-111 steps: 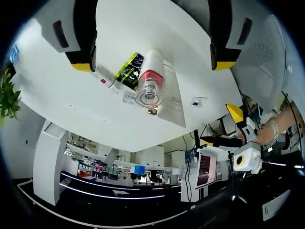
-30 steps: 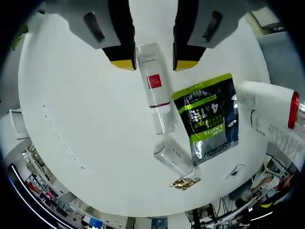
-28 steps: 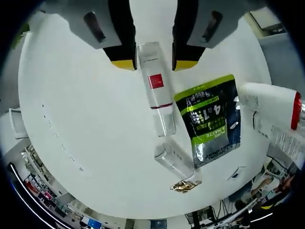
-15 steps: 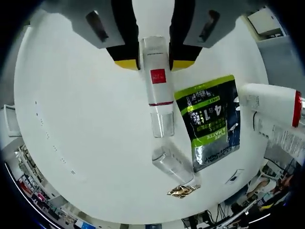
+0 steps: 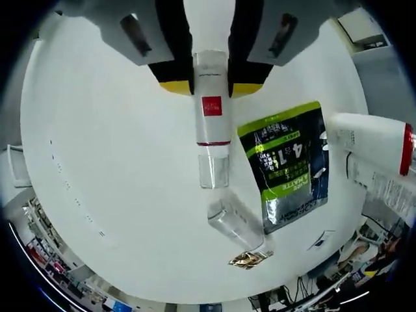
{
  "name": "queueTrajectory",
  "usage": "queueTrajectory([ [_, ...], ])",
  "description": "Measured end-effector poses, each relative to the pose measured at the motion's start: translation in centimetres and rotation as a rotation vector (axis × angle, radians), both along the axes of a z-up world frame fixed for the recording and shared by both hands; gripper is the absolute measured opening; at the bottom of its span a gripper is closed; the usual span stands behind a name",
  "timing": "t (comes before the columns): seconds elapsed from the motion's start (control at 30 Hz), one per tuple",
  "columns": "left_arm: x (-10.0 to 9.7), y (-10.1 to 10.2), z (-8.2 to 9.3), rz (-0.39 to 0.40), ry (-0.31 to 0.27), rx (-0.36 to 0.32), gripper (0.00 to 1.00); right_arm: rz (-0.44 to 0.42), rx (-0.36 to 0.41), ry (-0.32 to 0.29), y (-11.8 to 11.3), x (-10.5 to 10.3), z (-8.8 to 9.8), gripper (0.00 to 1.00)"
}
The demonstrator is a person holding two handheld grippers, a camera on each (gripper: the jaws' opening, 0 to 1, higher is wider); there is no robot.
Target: Arrange the skincare products in the storage area until every visible bottle or jar stands upright without overlapping.
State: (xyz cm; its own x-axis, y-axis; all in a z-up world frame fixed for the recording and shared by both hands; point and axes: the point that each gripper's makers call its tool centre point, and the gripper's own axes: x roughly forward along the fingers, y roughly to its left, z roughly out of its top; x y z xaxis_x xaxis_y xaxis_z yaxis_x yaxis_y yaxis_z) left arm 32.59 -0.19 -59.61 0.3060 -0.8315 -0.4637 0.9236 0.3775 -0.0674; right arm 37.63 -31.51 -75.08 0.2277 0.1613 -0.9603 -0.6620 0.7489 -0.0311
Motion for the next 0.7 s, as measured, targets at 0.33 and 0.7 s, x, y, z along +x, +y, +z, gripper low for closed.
queueTrajectory([
  [0.33, -0.6, -0.3, 0.3, -0.002, -0.001, -0.012, 0.71, -0.050, 0.033, -0.031, 0.6, -1.6, 0.3, 0.17],
  [0.7, -1.6, -0.8, -0.6, 0.011, 0.034, -0.029, 0.71, -0.124, 0.101, -0.156, 1.9, -4.2, 2.4, 0.17],
])
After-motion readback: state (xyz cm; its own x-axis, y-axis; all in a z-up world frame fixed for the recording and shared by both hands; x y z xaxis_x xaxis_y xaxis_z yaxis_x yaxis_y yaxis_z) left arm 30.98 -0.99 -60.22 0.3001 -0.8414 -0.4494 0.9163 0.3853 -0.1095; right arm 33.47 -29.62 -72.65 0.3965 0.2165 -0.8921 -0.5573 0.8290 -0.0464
